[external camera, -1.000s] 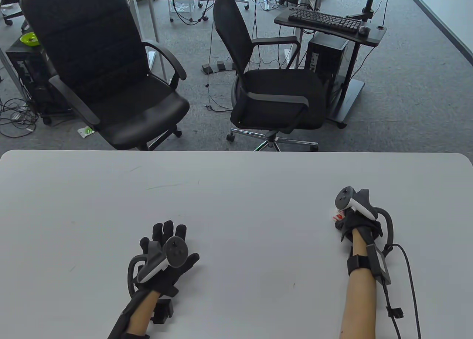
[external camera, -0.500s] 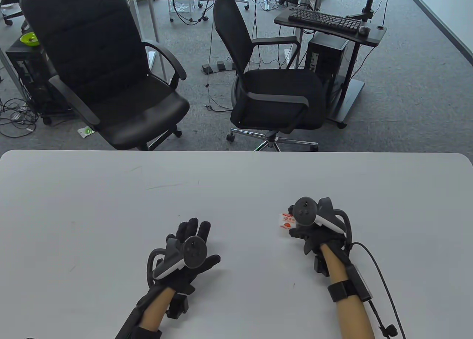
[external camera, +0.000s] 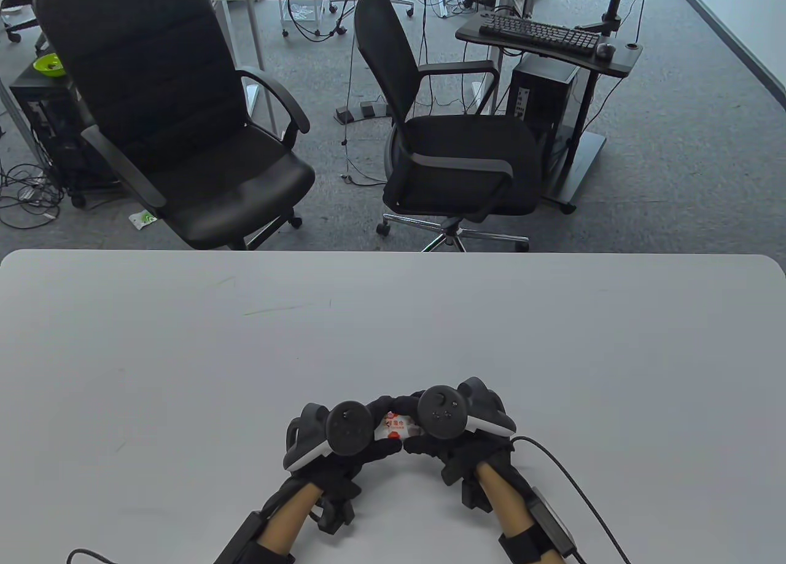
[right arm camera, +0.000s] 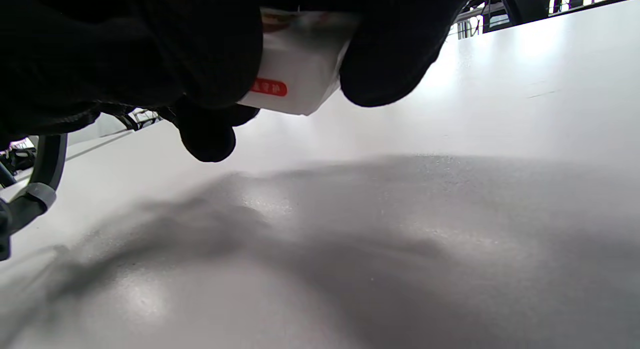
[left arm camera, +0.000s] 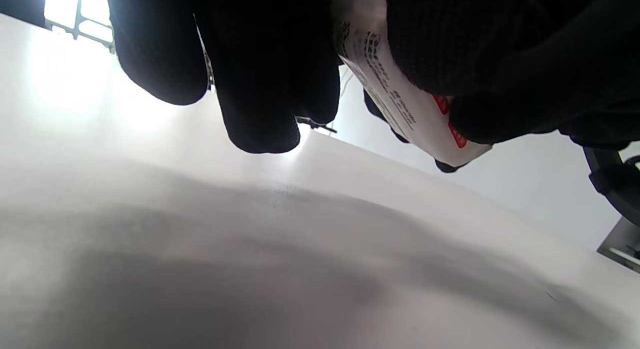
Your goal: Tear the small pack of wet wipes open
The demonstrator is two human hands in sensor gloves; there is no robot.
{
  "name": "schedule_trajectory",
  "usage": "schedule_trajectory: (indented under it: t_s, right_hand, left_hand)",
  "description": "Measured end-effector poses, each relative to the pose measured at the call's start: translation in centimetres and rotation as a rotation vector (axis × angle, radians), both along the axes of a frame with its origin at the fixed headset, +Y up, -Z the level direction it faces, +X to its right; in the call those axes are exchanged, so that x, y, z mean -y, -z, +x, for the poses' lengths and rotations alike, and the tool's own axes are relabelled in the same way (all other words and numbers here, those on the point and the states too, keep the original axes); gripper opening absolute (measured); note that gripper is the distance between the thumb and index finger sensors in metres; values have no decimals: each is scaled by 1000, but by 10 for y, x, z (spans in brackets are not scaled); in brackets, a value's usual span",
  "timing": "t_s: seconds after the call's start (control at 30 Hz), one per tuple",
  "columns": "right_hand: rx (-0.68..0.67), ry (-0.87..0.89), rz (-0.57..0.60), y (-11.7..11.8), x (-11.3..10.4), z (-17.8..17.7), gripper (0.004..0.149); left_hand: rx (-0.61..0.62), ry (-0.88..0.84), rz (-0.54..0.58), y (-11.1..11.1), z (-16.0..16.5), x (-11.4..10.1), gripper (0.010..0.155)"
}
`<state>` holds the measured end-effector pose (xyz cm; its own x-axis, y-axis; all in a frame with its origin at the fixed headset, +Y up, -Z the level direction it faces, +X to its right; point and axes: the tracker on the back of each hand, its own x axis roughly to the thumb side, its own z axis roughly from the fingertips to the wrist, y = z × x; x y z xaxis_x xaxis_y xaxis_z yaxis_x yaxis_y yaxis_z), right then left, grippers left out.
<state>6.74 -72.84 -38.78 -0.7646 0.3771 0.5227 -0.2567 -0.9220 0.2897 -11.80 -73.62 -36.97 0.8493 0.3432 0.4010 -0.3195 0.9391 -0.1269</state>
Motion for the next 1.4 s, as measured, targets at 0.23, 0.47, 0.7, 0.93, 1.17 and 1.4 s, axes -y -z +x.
schedule_trajectory:
  t_s: [0.23,0.47,0.7,0.93,1.17,1.4]
  right_hand:
    - [153,122,50,-7,-7,9,54]
    - [197,79,117,-11,-3,-12,56]
    - [199,70,174,-15,-5,-20,54]
    - [226,84,204,-15,-3,-19,37]
    - [283,172,159,-9,-3,-2,35]
    - [363,161,132,-1,6,27,33]
  left_hand:
    - [-86,52,39,-2,-3,-2,70]
    - [-68,49,157,-9,9,-6,73]
    - [-77,92,168,-11,11,-5,73]
    - [-87,99,168,-11,10,-4,72]
    - [-92,41,133,-9,1,-8,71]
    - [-126,56,123,-8,-9,-10,70]
